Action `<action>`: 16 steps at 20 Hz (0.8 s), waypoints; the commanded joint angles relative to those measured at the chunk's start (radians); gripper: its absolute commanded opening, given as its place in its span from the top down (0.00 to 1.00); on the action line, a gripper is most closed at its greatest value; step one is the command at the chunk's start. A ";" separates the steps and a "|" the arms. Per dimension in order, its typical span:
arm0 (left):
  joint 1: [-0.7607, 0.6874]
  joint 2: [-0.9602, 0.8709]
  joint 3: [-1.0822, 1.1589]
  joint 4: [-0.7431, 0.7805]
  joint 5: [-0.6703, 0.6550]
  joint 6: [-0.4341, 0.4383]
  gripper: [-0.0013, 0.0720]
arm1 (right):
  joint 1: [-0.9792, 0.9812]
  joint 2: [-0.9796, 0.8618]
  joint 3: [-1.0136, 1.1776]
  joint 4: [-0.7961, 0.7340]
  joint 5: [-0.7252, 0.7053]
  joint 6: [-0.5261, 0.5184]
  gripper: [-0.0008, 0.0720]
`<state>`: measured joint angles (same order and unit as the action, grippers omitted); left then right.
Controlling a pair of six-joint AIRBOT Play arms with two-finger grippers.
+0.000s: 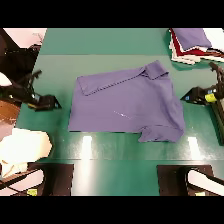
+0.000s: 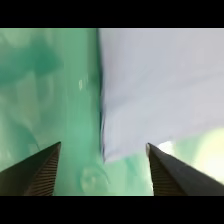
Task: Fold the shirts.
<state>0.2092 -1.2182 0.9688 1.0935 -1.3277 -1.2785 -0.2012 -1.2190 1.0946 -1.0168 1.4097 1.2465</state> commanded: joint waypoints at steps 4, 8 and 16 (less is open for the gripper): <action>0.003 0.015 -0.270 -0.054 0.115 0.032 0.14 | -0.040 0.244 -0.153 0.075 -0.009 -0.001 0.40; -0.063 0.015 -0.336 -0.113 0.167 0.082 0.15 | -0.040 0.333 -0.153 0.074 -0.050 0.000 0.40; -0.159 0.016 -0.331 -0.192 0.265 0.044 0.95 | -0.040 0.386 -0.155 -0.011 -0.032 0.006 0.40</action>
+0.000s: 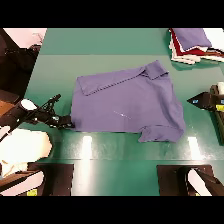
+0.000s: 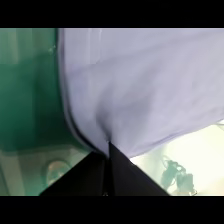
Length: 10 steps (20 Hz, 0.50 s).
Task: Fold the shirts.
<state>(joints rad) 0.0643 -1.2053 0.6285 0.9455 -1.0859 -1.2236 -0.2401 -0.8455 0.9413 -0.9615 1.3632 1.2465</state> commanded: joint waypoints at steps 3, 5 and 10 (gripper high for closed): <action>-0.014 0.003 0.087 -0.042 -0.016 -0.007 0.95 | -0.001 -0.011 -0.002 -0.274 0.099 0.040 0.40; -0.015 0.003 0.145 -0.041 -0.041 -0.006 0.95 | -0.001 -0.051 -0.027 -0.359 0.127 0.039 0.40; -0.015 0.003 0.187 -0.039 -0.063 0.001 0.95 | -0.001 -0.200 -0.213 -0.333 0.018 0.039 0.35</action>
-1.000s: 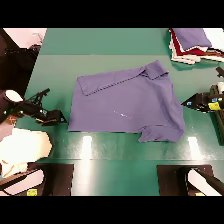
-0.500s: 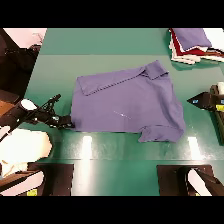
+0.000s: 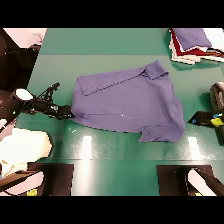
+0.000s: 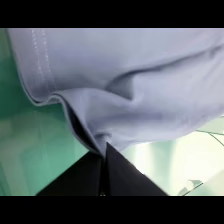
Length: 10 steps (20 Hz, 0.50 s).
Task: Fold the shirts.
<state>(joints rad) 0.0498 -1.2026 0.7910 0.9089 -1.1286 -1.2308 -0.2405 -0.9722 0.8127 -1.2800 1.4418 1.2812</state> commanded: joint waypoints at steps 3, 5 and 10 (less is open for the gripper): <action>0.000 0.000 0.024 0.002 -0.030 0.009 0.95 | 0.000 -0.163 -0.112 0.056 -0.124 0.005 0.36; 0.000 0.001 0.024 0.002 -0.034 0.009 0.95 | 0.000 -0.206 -0.112 0.061 -0.126 0.005 0.36; 0.000 0.001 0.024 0.003 -0.034 0.008 0.95 | 0.000 -0.219 -0.112 0.059 -0.139 0.004 0.95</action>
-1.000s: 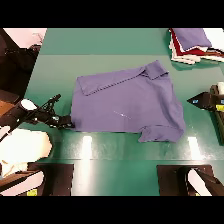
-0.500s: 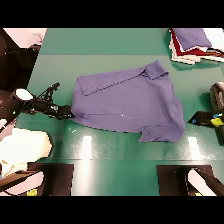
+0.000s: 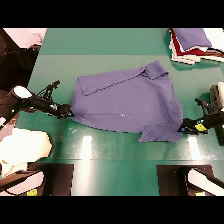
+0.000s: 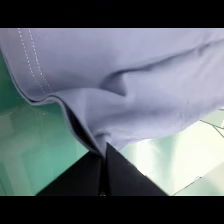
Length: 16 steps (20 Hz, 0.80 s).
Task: Fold the shirts.
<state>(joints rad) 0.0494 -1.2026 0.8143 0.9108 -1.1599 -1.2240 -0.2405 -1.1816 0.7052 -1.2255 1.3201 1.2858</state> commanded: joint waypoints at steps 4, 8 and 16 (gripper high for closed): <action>0.002 0.056 0.064 -0.006 -0.003 -0.029 0.95 | 0.000 0.137 0.063 0.013 -0.031 0.000 0.96; 0.002 0.210 0.375 -0.005 -0.002 -0.060 0.95 | 0.000 0.309 0.365 0.138 -0.112 0.016 0.96; 0.002 0.321 1.228 -0.001 0.051 -0.061 0.95 | 0.000 0.410 1.144 0.150 -0.340 0.031 0.96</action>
<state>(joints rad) 0.0509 -0.9054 1.7584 0.9062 -1.1374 -1.2812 -0.2405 -0.7986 1.6146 -1.0824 1.0702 1.3121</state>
